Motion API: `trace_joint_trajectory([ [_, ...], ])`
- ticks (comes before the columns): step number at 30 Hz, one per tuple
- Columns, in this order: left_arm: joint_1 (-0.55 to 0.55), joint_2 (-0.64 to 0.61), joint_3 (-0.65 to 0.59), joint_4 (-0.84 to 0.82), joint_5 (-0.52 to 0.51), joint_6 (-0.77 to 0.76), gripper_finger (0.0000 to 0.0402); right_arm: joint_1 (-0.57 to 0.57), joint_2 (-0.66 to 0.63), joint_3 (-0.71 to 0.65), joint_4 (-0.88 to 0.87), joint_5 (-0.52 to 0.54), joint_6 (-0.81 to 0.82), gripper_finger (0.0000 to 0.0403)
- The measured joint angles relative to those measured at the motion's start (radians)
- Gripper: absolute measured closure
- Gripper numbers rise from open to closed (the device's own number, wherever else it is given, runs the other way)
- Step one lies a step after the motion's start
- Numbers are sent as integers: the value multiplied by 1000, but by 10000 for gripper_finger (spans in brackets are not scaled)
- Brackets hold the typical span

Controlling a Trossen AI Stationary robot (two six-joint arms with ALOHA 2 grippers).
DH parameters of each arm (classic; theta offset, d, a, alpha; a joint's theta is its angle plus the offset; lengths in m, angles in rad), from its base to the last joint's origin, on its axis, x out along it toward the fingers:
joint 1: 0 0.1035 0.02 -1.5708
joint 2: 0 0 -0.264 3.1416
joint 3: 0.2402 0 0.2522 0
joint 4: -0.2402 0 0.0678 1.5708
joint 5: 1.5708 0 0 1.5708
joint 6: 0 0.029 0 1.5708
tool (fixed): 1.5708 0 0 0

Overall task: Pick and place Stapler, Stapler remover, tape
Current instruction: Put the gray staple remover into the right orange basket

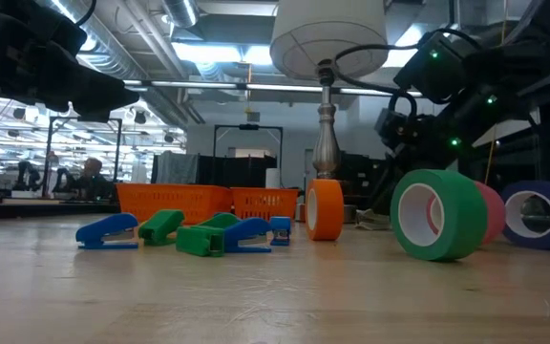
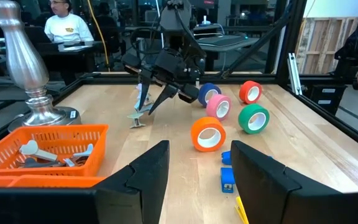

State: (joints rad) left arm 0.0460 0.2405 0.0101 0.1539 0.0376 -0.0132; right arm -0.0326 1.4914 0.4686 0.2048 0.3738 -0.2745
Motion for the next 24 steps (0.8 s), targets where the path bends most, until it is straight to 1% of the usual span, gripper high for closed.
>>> trace_joint_trajectory([
  [10, 0, 0, 0, 0, 0, 0, 233, -32, 0, 0, 9, -12, -49, 293],
  [16, 0, 0, 0, 0, 0, 0, 233, -53, 0, 0, 8, -96, -51, 293],
  [24, 0, 0, 0, 0, 0, 0, 233, -76, 0, 0, 14, -98, -52, 293],
])
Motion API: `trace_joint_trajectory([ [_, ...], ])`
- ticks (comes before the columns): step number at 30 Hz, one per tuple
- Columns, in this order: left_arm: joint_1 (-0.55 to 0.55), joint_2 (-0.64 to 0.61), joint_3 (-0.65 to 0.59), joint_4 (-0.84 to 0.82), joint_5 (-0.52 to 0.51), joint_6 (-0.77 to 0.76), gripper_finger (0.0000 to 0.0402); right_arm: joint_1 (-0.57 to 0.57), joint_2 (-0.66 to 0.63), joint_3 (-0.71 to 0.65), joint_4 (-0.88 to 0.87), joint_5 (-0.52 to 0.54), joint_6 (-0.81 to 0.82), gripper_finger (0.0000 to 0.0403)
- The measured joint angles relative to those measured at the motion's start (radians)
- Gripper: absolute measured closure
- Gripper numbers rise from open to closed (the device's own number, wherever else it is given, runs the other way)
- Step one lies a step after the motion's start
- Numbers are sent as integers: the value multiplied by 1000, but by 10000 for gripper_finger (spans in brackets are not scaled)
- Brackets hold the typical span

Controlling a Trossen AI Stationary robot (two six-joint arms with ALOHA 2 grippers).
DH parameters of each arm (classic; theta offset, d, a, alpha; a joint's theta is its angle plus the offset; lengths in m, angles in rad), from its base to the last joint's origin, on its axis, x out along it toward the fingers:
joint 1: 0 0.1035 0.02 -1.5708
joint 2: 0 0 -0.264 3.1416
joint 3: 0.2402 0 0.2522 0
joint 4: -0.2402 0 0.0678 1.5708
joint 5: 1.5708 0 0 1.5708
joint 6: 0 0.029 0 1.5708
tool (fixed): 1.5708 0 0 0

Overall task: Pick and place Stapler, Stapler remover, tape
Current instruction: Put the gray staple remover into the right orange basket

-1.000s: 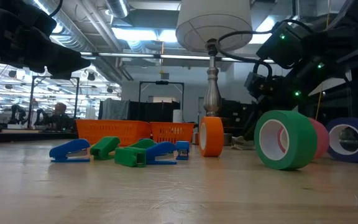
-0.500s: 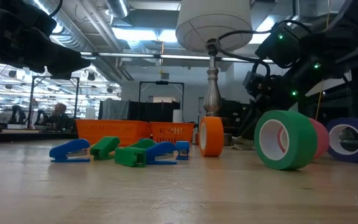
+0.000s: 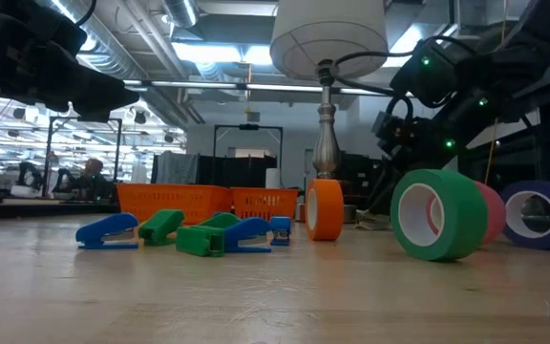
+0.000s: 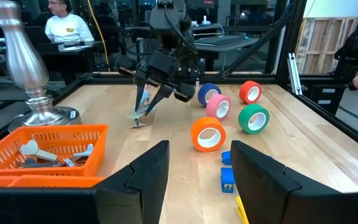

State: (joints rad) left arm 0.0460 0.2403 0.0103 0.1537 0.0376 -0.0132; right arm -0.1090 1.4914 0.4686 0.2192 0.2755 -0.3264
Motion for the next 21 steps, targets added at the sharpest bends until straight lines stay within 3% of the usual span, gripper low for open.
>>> trace_joint_trajectory([
  [21, 0, 0, 0, 0, 0, 0, 233, -7, 3, 0, 2, -33, -79, 292],
])
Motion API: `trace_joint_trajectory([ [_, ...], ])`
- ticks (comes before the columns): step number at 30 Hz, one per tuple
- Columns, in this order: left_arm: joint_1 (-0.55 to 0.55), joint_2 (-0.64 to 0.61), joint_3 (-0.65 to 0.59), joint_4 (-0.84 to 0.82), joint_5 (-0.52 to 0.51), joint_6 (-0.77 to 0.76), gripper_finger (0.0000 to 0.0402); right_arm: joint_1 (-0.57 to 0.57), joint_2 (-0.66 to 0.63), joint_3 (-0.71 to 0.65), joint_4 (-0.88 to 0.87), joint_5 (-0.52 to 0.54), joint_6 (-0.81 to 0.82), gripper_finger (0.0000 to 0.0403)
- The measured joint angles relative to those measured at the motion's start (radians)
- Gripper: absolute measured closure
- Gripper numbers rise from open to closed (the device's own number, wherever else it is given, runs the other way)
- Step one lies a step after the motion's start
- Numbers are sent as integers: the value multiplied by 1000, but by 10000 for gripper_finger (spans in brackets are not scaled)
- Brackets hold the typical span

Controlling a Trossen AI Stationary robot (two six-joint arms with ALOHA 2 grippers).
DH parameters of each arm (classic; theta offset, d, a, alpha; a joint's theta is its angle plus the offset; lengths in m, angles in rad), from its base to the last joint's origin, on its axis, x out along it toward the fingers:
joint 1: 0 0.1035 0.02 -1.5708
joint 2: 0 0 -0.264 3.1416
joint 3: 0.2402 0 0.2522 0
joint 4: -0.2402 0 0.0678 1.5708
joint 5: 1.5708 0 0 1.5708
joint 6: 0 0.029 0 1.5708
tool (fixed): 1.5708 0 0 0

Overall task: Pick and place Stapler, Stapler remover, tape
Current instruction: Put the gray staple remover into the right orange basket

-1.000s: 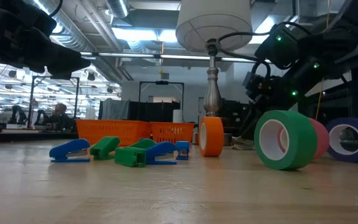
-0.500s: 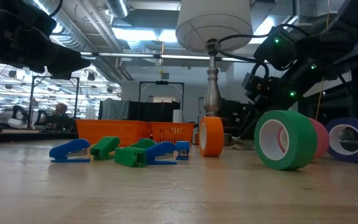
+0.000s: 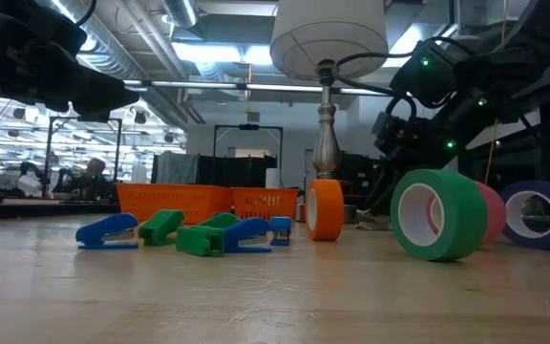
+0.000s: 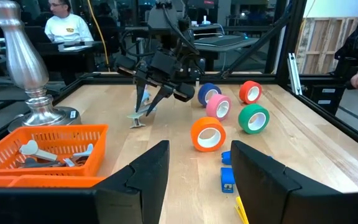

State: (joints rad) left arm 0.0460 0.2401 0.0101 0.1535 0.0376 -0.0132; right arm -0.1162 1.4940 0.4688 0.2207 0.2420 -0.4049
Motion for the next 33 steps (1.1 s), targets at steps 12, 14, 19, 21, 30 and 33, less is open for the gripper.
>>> trace_joint_trajectory([
  [12, 0, 0, 0, 0, 0, 0, 233, -12, 94, 3, 128, 8, 1, 292],
  [14, 0, 0, 0, 0, 0, 0, 233, -12, 94, 3, 132, 16, -5, 294],
  [19, 0, 0, 0, 0, 0, 0, 233, -12, 94, 2, 126, 45, -23, 327],
  [21, 0, 0, 0, 0, 0, 0, 233, -12, 94, 2, 126, 46, -23, 351],
  [30, 0, 0, 0, 0, 0, 0, 233, -13, 93, 2, 162, 57, 65, 386],
  [33, 0, 0, 0, 0, 0, 0, 233, -12, 94, 2, 189, 29, 100, 389],
])
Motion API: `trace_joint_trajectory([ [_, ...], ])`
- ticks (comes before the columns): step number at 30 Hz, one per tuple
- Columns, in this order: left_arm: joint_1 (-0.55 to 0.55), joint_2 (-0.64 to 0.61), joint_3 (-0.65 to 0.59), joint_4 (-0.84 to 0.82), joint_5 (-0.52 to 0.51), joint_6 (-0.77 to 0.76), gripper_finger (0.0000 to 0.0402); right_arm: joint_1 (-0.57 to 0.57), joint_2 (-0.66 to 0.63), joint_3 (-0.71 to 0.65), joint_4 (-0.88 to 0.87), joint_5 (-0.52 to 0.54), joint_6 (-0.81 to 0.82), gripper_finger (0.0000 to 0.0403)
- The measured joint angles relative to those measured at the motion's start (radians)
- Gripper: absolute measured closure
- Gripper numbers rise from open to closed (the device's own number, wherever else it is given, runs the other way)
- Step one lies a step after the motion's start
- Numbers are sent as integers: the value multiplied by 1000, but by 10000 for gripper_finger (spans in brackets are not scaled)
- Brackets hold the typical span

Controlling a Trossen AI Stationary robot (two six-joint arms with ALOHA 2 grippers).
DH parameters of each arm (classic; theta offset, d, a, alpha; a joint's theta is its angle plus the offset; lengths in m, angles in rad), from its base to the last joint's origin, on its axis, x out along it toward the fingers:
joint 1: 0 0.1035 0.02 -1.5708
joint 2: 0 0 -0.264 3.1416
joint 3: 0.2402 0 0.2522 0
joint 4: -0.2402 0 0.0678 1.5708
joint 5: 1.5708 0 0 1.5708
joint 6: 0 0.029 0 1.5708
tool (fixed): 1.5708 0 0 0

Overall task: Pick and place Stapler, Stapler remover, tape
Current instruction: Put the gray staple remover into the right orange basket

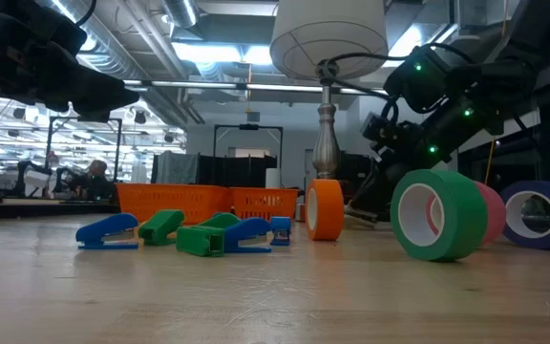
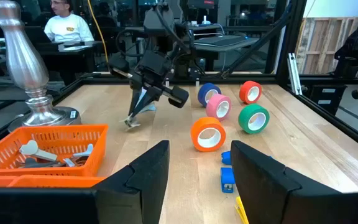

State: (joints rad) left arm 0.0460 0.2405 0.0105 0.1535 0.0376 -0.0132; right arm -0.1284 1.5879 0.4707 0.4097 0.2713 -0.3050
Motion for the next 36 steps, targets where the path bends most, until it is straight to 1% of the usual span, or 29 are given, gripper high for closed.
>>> trace_joint_trajectory([
  [4, 0, 0, 0, 0, 0, 0, 233, 1, 3, 28, -10, -78, 54, 398],
  [6, 0, 0, 0, 0, 0, 0, 233, 1, 4, 49, -12, -94, 69, 396],
  [15, 0, 0, 0, 0, 0, 0, 233, 1, 3, 180, 3, -88, 98, 400],
  [21, 0, 0, 0, 0, 0, 0, 233, 1, 2, 282, 10, -84, 165, 401],
  [28, 0, 0, 0, 0, 0, 0, 233, -6, 2, 385, 14, -83, 168, 401],
  [31, 0, 0, 0, 0, 0, 0, 233, -20, 2, 411, 20, -82, 168, 401],
  [36, 0, 0, 0, 0, 0, 0, 233, -54, 2, 414, 72, -80, 170, 401],
])
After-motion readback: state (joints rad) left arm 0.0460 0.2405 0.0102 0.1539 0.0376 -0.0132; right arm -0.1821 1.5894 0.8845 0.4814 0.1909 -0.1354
